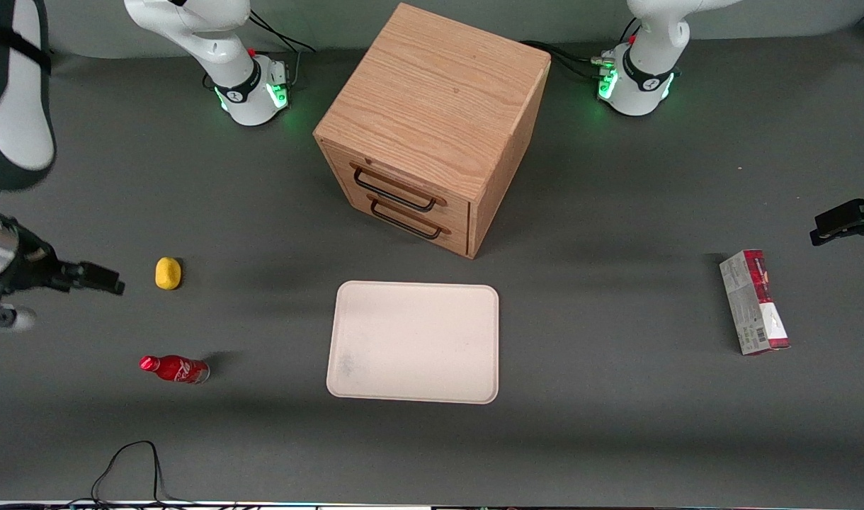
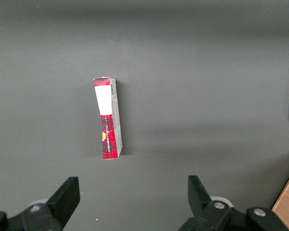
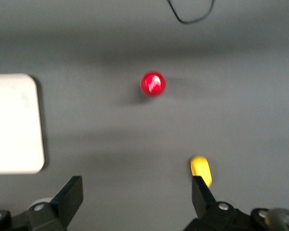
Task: Place coke bottle on tray
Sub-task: 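Move the right gripper down toward the red Coca-Cola bottle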
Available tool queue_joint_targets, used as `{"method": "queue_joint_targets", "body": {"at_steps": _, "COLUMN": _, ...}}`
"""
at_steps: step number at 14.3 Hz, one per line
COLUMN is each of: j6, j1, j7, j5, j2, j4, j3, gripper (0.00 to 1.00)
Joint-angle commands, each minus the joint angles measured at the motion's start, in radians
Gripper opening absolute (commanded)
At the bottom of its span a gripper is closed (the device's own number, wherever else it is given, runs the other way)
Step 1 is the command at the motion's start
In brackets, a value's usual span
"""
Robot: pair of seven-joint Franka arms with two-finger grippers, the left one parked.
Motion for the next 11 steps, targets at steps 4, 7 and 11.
{"method": "queue_joint_targets", "body": {"at_steps": 4, "j6": 0.172, "j1": -0.023, "j7": -0.026, "j5": 0.001, "j2": 0.201, "j4": 0.078, "j3": 0.015, "gripper": 1.00}}
{"method": "queue_joint_targets", "body": {"at_steps": 7, "j6": 0.262, "j1": -0.039, "j7": -0.029, "j5": 0.006, "j2": 0.249, "j4": 0.061, "j3": 0.017, "gripper": 1.00}}
{"method": "queue_joint_targets", "body": {"at_steps": 11, "j6": 0.328, "j1": -0.043, "j7": -0.044, "j5": 0.026, "j2": 0.297, "j4": 0.054, "j3": 0.023, "gripper": 1.00}}
